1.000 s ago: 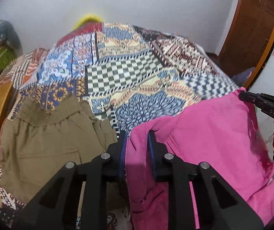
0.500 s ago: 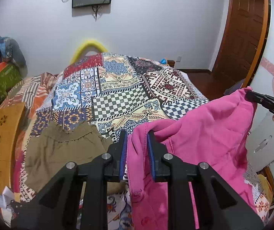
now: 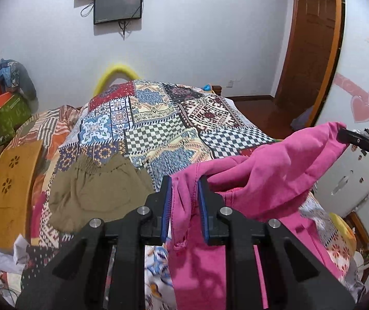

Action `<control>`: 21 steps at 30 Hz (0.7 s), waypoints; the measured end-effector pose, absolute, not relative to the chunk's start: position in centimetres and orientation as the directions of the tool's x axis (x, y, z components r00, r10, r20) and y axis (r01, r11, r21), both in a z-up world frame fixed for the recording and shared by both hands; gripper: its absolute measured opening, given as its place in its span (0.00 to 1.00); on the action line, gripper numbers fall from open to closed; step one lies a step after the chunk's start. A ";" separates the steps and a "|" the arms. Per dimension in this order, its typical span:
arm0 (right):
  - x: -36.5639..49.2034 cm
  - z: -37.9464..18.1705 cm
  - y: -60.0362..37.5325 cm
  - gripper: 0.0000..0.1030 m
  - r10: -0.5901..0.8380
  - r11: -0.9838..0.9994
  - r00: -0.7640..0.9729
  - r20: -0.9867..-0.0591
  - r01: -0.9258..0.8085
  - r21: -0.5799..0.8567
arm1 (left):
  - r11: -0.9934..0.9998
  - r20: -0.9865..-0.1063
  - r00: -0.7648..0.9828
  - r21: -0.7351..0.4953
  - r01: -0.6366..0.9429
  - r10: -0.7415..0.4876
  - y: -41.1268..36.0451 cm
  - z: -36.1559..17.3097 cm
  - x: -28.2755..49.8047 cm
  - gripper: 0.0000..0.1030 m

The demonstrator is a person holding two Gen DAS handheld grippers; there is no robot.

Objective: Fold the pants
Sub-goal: 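Lift the held pink pants edge with both grippers and fold it over the pants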

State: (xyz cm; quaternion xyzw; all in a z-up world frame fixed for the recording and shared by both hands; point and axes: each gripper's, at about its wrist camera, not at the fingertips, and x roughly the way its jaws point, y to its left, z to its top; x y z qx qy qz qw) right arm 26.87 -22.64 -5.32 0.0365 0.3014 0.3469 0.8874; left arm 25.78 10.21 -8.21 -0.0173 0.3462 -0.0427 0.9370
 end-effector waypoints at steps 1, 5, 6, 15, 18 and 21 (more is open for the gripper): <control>26.4 -5.4 -22.9 0.04 0.639 0.756 0.574 -0.511 -0.593 0.279 | 0.995 -0.647 0.756 -0.064 0.071 -0.096 10.1 -8.2 25.0 0.19; 23.6 -6.0 -23.5 0.04 0.652 0.747 0.556 -0.515 -0.587 0.312 | 0.994 -0.647 0.755 -0.067 0.083 -0.106 9.8 -8.6 22.4 0.19; 22.9 -6.2 -23.7 0.04 0.654 0.745 0.552 -0.517 -0.586 0.317 | 0.995 -0.648 0.755 -0.060 0.084 -0.103 9.7 -8.7 21.6 0.19; 17.6 -9.5 -24.4 0.04 0.668 0.729 0.482 -0.567 -0.579 0.366 | 0.993 -0.677 0.727 -0.070 0.095 -0.117 9.5 -11.7 16.7 0.19; 16.6 -11.0 -24.8 0.04 0.665 0.731 0.465 -0.584 -0.564 0.384 | 0.991 -0.687 0.715 -0.089 0.098 -0.132 9.4 -12.9 15.4 0.19; 16.0 -12.8 -25.1 0.04 0.657 0.738 0.444 -0.609 -0.544 0.399 | 0.988 -0.698 0.699 -0.111 0.109 -0.155 9.3 -14.2 14.1 0.19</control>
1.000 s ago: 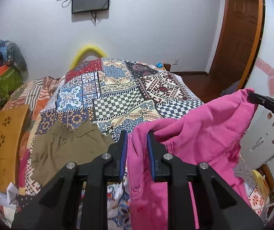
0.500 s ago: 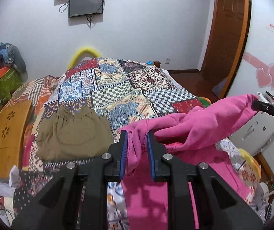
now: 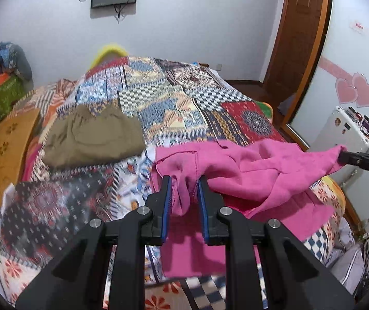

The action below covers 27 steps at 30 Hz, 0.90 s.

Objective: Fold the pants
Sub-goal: 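Lift the held pink pants edge with both grippers and fold it over the pants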

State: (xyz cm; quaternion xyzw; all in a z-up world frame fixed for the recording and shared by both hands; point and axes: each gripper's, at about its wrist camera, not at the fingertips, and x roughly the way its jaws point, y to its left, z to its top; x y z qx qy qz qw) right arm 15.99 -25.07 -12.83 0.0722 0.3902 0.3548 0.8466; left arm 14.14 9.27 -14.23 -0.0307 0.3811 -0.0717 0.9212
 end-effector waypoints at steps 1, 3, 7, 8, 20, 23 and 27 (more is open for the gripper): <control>15.6 -13.3 -25.1 0.04 0.656 0.738 0.436 -0.616 -0.541 0.403 | 0.987 -0.703 0.694 -0.114 0.111 -0.159 9.3 -14.5 13.8 0.19; 15.0 -14.2 -25.3 0.04 0.646 0.746 0.427 -0.632 -0.531 0.403 | 0.987 -0.714 0.681 -0.119 0.111 -0.162 9.1 -15.3 13.1 0.19; 13.7 -15.4 -25.7 0.04 0.636 0.752 0.412 -0.652 -0.521 0.405 | 0.987 -0.730 0.664 -0.110 0.118 -0.161 8.5 -16.5 11.7 0.19; 13.4 -15.5 -25.7 0.04 0.632 0.754 0.409 -0.658 -0.521 0.400 | 0.987 -0.732 0.662 -0.109 0.118 -0.160 8.4 -16.7 11.4 0.19; 12.2 -18.5 -26.1 0.04 0.603 0.758 0.339 -0.723 -0.526 0.386 | 0.983 -0.740 0.647 -0.153 0.102 -0.182 9.1 -17.9 9.8 0.19; 11.8 -18.9 -25.6 0.05 0.598 0.750 0.323 -0.733 -0.547 0.371 | 0.984 -0.752 0.636 -0.151 0.096 -0.177 9.1 -18.5 9.8 0.19; 11.6 -19.1 -25.3 0.06 0.576 0.757 0.311 -0.756 -0.551 0.350 | 0.984 -0.772 0.610 -0.160 0.084 -0.177 9.4 -19.5 9.7 0.21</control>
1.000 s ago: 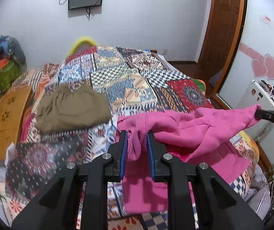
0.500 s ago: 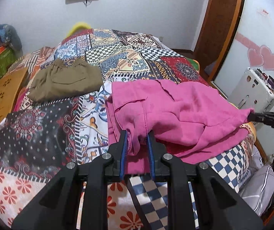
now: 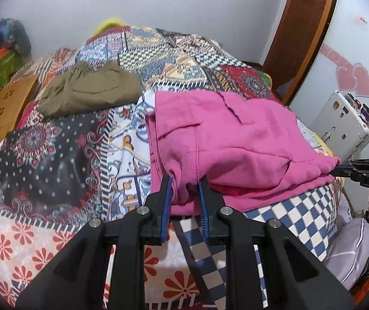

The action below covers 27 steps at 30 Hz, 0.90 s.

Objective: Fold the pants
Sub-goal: 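Lift the held pink pants edge with both grippers and fold it over the pants, then open both grippers to lay the folded edge down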

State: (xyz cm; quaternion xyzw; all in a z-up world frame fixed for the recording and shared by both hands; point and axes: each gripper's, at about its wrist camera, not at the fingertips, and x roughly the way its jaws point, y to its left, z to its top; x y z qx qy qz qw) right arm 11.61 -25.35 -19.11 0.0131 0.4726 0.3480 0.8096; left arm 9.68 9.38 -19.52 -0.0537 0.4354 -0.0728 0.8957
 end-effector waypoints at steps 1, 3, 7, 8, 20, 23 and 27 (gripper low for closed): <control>11.6 -19.1 -25.3 0.06 0.569 0.761 0.309 -0.762 -0.549 0.345 | 0.984 -0.775 0.607 -0.162 0.081 -0.177 9.5 -19.7 9.5 0.22; 11.5 -18.9 -25.4 0.06 0.543 0.769 0.307 -0.782 -0.555 0.316 | 0.983 -0.778 0.602 -0.163 0.083 -0.180 9.8 -19.8 9.0 0.22; 11.3 -17.8 -25.7 0.15 0.486 0.789 0.336 -0.807 -0.566 0.240 | 0.992 -0.788 0.602 -0.117 0.057 -0.128 10.6 -19.6 8.3 0.22; 11.3 -17.4 -26.0 0.19 0.483 0.791 0.342 -0.806 -0.566 0.234 | 0.992 -0.790 0.601 -0.118 0.046 -0.122 11.0 -19.5 8.2 0.22; 12.9 -12.3 -23.2 0.41 0.557 0.782 0.451 -0.698 -0.568 0.257 | 0.980 -0.773 0.605 -0.189 0.067 -0.191 13.3 -19.2 10.0 0.50; 13.2 -13.2 -20.8 0.41 0.558 0.767 0.430 -0.709 -0.593 0.244 | 0.973 -0.765 0.604 -0.208 0.096 -0.224 13.2 -19.6 9.3 0.50; 13.7 -14.3 -17.4 0.41 0.563 0.746 0.395 -0.726 -0.621 0.241 | 0.971 -0.770 0.592 -0.202 0.125 -0.237 12.9 -20.2 8.4 0.50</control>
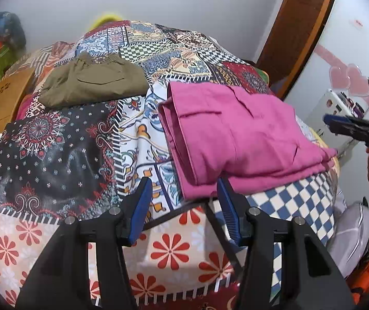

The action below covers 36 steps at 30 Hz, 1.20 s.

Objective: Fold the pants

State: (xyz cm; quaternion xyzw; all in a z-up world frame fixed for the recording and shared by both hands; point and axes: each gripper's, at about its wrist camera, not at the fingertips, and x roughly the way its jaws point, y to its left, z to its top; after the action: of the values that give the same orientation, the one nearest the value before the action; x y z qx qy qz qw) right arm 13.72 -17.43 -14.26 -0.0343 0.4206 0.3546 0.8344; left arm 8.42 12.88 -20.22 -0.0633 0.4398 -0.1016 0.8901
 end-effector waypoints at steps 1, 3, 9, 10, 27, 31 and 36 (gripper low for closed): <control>14.0 -14.5 -16.6 0.41 0.568 0.741 0.382 -0.729 -0.624 0.250 | 0.970 -0.770 0.590 -0.208 0.128 -0.243 12.9 -20.4 8.4 0.50; 14.5 -14.7 -15.3 0.41 0.585 0.727 0.360 -0.727 -0.631 0.272 | 0.966 -0.768 0.587 -0.226 0.125 -0.256 12.7 -20.7 8.8 0.50; 14.6 -16.5 -11.6 0.41 0.577 0.689 0.276 -0.769 -0.669 0.277 | 0.972 -0.768 0.597 -0.201 0.123 -0.234 12.0 -21.3 10.3 0.50; 14.5 -17.1 -11.2 0.41 0.565 0.687 0.258 -0.784 -0.673 0.274 | 0.975 -0.769 0.600 -0.189 0.119 -0.222 12.0 -21.2 10.4 0.50; 14.1 -14.1 -10.3 0.42 0.591 0.620 0.207 -0.780 -0.735 0.274 | 0.981 -0.785 0.620 -0.128 -0.148 -0.009 19.7 -20.4 7.9 0.39; 16.0 -12.9 -6.1 0.42 0.606 0.607 0.259 -0.752 -0.761 0.228 | 0.975 -0.779 0.627 -0.150 -0.167 -0.013 20.1 -20.4 7.2 0.39; 16.5 -17.2 0.4 0.42 0.556 0.566 0.151 -0.817 -0.789 0.239 | 0.973 -0.783 0.622 -0.154 -0.172 -0.014 19.9 -20.5 6.4 0.39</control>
State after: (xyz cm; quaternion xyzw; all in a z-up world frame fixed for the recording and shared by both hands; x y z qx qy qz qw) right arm 16.49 0.41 -17.19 -0.1235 0.4716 0.4493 0.7486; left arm 6.44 19.90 -20.52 -0.1075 0.4324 0.0443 0.8941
